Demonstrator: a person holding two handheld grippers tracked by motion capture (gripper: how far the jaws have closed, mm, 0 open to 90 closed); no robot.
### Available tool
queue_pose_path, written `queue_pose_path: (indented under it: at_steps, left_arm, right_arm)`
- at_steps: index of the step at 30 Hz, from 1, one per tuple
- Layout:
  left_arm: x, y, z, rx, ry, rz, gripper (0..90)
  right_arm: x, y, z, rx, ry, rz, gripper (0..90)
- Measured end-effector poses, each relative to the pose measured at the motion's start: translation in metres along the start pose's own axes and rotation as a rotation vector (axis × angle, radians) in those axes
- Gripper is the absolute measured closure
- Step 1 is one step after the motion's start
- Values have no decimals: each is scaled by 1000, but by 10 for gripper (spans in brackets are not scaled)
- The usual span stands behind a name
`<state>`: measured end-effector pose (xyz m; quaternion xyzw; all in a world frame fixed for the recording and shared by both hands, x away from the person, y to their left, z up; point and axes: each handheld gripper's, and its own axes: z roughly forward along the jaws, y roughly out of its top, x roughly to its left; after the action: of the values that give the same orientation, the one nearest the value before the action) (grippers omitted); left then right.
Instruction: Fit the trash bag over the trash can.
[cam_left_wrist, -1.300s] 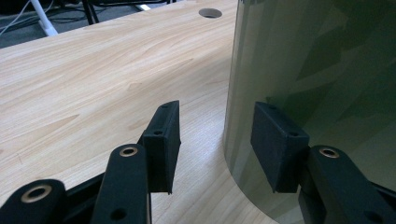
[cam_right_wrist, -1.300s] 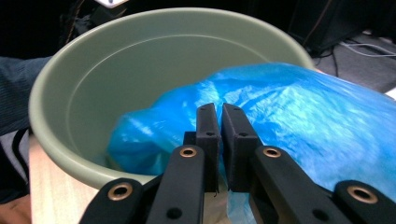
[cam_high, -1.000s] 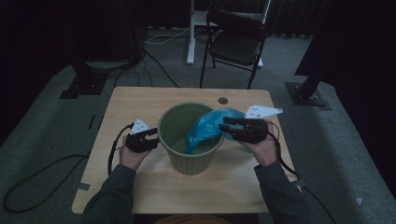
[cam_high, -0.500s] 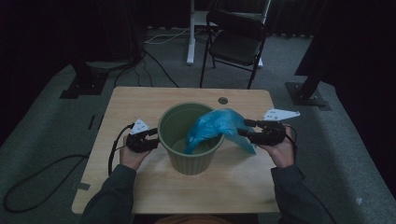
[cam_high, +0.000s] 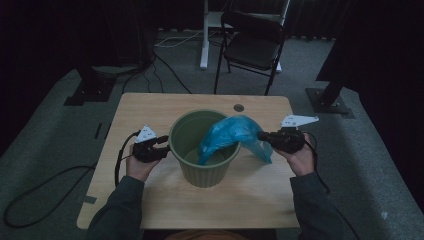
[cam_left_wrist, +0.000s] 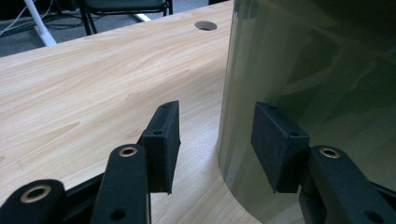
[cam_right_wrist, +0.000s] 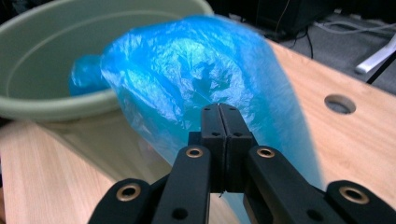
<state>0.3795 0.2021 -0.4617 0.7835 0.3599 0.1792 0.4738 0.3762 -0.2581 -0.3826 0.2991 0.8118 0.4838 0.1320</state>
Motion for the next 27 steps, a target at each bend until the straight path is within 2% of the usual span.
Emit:
queue_pose_path:
  at_steps: [6,12,18,27]
  left_arm:
    - [4,5,-9,-15,-6,-5,522]
    - [10,11,-19,-46,-7,-22,522]
    - [14,22,-34,-92,-15,-28,522]
    - [14,42,-44,-120,-59,-14,522]
  right_arm:
    - [2,17,3,-39,10,-10,900]
    - [9,38,23,-30,46,-43,900]
    - [23,60,44,-12,80,-105,900]
    - [36,83,56,-11,102,-148,900]
